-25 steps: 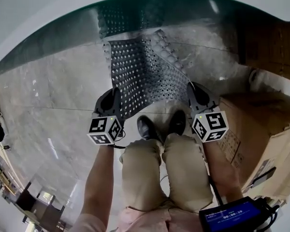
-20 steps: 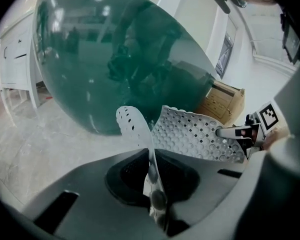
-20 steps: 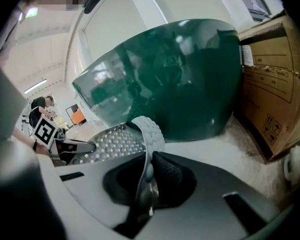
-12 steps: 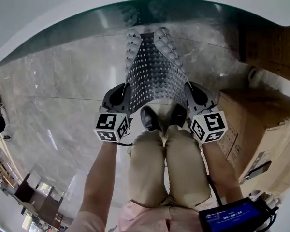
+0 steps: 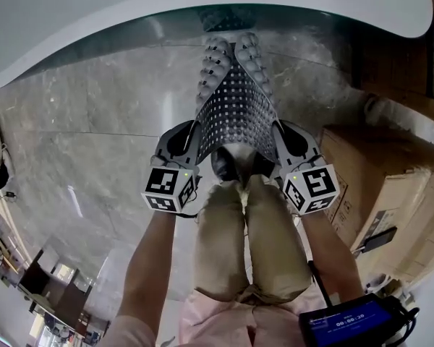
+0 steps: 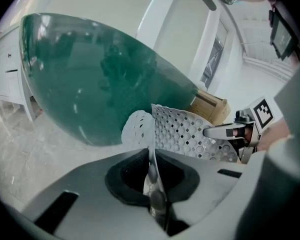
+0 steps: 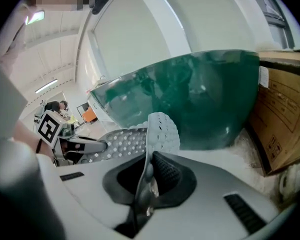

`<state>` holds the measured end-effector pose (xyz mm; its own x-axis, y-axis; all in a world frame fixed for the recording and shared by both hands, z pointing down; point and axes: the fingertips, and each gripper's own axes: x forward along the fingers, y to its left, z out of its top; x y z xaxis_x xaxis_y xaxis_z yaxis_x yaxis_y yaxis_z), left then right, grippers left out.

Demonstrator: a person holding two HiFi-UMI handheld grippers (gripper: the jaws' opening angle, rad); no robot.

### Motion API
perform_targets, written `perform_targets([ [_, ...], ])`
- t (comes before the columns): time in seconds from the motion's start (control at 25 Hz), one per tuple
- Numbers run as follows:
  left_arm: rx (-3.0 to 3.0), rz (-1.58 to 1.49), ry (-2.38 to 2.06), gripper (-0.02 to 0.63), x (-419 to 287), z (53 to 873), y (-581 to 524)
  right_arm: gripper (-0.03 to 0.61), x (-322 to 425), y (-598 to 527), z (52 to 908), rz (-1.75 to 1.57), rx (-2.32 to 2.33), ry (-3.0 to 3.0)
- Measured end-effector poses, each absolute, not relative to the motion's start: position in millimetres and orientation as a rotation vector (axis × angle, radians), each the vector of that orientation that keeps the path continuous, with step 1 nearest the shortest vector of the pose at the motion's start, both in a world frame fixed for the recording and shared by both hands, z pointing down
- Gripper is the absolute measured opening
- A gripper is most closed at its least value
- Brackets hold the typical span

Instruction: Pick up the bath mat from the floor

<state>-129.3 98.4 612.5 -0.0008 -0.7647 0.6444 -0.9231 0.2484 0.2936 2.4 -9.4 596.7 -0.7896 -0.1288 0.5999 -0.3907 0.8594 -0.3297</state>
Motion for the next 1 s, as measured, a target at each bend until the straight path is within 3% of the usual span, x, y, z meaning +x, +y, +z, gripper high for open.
perform_targets([
  [1.0,1.631,0.212,-1.817,0.034,-97,402,105,0.028,10,12,388,0.604,0.344,-2.536],
])
